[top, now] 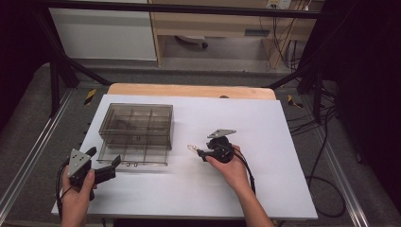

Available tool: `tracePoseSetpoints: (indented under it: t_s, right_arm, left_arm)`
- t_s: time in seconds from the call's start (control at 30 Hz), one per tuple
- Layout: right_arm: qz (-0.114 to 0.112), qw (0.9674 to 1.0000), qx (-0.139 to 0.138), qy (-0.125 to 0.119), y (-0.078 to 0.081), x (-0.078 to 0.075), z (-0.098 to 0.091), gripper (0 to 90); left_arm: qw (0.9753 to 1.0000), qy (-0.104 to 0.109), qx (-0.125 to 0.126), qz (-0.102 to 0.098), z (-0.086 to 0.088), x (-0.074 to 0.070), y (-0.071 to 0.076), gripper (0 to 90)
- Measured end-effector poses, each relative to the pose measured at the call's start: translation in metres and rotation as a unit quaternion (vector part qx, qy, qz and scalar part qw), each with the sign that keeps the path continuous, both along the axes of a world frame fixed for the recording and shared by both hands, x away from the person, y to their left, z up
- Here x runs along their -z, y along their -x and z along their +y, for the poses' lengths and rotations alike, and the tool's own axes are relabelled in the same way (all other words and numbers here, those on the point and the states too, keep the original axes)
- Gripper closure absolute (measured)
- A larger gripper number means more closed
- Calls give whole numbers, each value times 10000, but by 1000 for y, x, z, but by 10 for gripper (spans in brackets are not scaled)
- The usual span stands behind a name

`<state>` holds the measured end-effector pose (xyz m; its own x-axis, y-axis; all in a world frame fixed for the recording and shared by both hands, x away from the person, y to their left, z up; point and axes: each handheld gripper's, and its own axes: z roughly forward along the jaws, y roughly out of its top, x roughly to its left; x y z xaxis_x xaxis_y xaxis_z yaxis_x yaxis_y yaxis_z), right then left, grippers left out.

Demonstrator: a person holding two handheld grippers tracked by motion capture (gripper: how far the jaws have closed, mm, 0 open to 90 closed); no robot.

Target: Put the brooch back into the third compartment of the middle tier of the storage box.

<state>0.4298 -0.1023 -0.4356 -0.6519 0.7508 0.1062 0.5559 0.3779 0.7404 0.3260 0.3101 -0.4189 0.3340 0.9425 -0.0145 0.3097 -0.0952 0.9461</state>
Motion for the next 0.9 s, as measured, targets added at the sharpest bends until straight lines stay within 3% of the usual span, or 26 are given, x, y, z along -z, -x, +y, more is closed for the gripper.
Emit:
tracePoseSetpoints:
  t_s: [0.9]
  right_arm:
    - [77,9996,-75,249,-5,11,8,496]
  left_arm:
    - [10000,9,-30,36,1,1,0,51]
